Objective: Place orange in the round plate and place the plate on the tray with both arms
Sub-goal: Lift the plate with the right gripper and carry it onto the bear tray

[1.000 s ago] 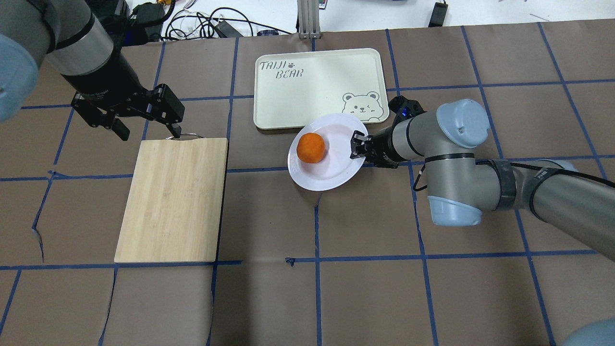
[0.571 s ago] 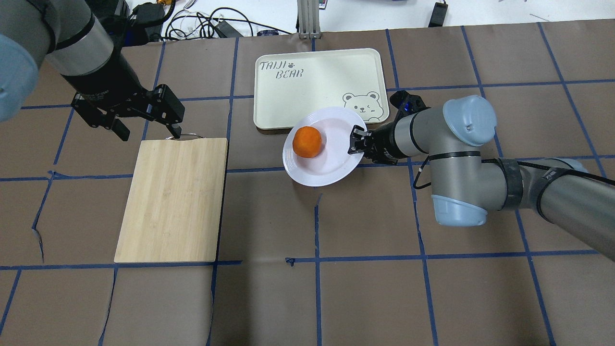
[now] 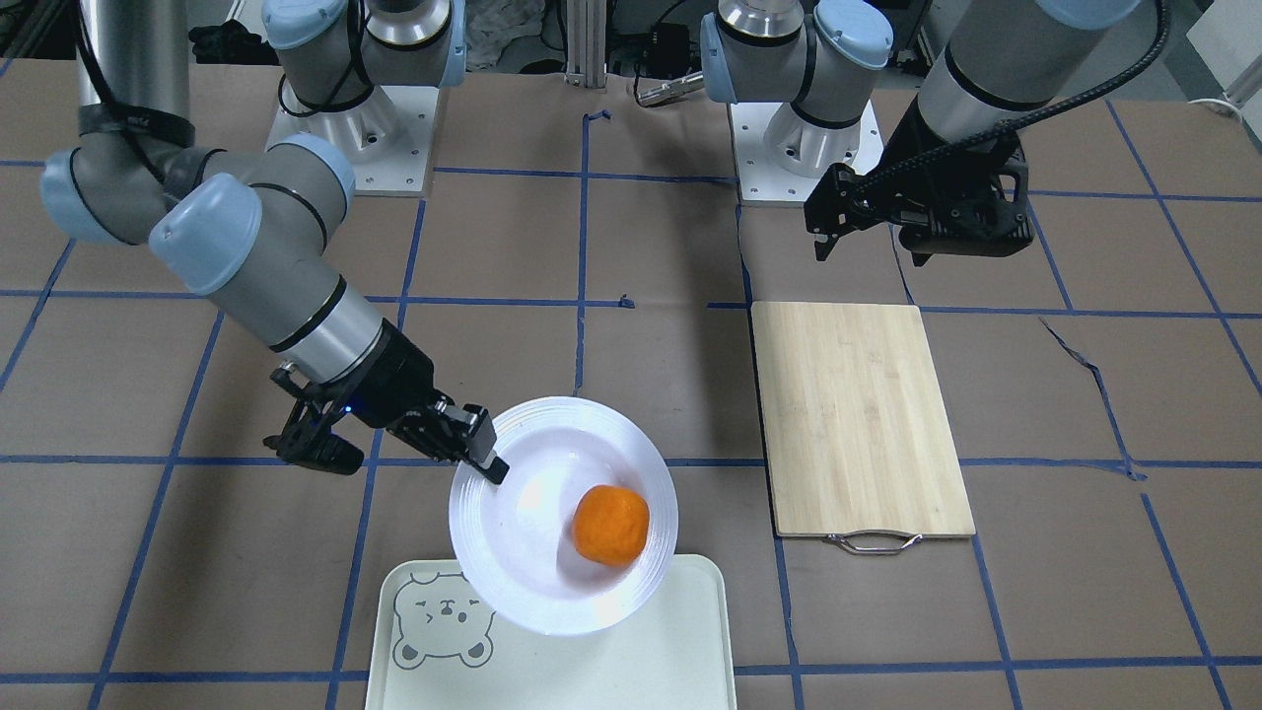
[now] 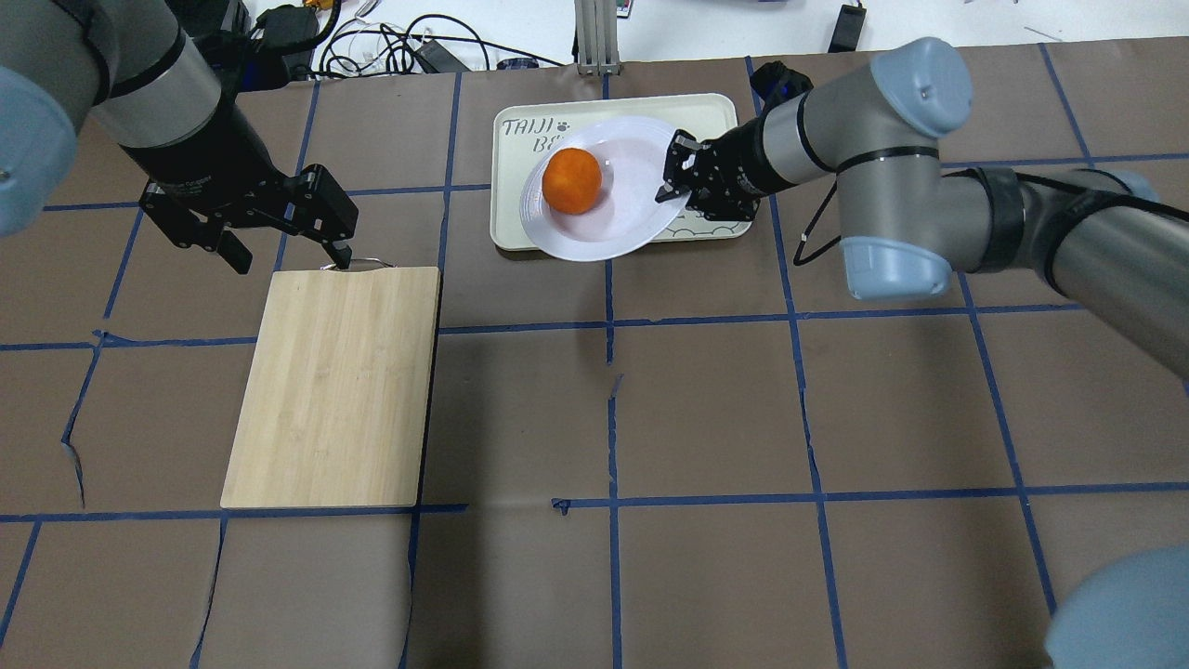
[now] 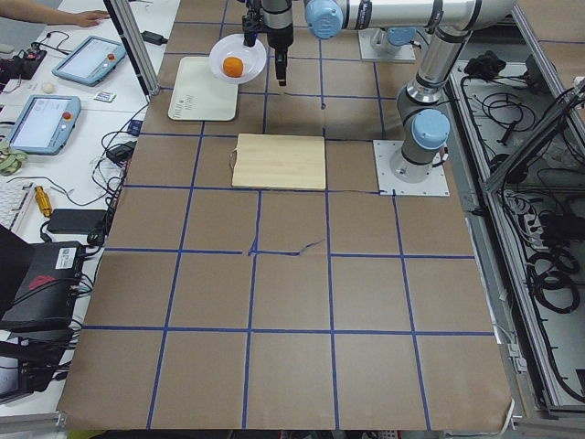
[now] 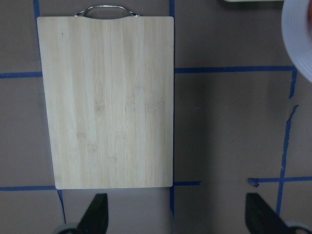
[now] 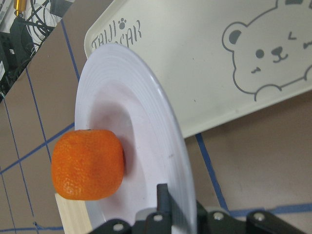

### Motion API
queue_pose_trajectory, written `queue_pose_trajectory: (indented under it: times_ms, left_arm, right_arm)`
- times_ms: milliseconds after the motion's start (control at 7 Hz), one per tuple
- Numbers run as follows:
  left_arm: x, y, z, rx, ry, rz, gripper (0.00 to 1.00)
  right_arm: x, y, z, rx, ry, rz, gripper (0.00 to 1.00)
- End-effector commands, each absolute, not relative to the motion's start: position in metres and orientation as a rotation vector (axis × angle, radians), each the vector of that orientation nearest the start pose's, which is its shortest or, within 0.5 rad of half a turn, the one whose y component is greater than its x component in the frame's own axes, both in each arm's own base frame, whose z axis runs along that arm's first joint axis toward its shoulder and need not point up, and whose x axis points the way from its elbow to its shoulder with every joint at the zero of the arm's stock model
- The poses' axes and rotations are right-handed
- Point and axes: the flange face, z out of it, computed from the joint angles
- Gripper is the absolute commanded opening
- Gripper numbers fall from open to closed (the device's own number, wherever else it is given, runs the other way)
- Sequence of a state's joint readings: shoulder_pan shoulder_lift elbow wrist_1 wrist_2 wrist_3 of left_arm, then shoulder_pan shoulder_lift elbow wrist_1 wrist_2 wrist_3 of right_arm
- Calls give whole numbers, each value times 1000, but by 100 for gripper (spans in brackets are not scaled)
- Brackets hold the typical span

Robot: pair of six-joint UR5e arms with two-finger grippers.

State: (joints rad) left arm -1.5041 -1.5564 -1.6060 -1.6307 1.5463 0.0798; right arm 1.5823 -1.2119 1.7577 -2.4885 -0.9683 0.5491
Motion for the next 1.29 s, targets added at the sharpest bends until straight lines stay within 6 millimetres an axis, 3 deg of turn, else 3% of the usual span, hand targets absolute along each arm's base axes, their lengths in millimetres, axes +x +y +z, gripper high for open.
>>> queue_pose_trajectory:
  times_ms: [0, 143, 286, 571, 857, 1000, 1143]
  left_arm:
    - [-104, -485, 472, 27, 3170, 126, 100]
    - [-103, -486, 472, 23, 3171, 123, 100]
    - [-100, -487, 473, 16, 3170, 118, 100]
    - [-101, -486, 473, 18, 3170, 118, 100]
    - [-101, -486, 473, 18, 3170, 116, 100]
    - [-101, -486, 473, 18, 3170, 118, 100]
    - [-101, -487, 473, 18, 3171, 118, 100]
  right_arm:
    - [190, -696, 293, 541, 2408, -242, 0]
    - [183, -716, 267, 563, 2412, -221, 0]
    - [169, -720, 247, 597, 2464, -229, 0]
    - [164, -701, 215, 646, 2462, -141, 0]
    - [164, -698, 212, 649, 2464, -131, 0]
    - [163, -698, 211, 656, 2469, -133, 63]
    - [161, -699, 219, 656, 2472, -159, 100]
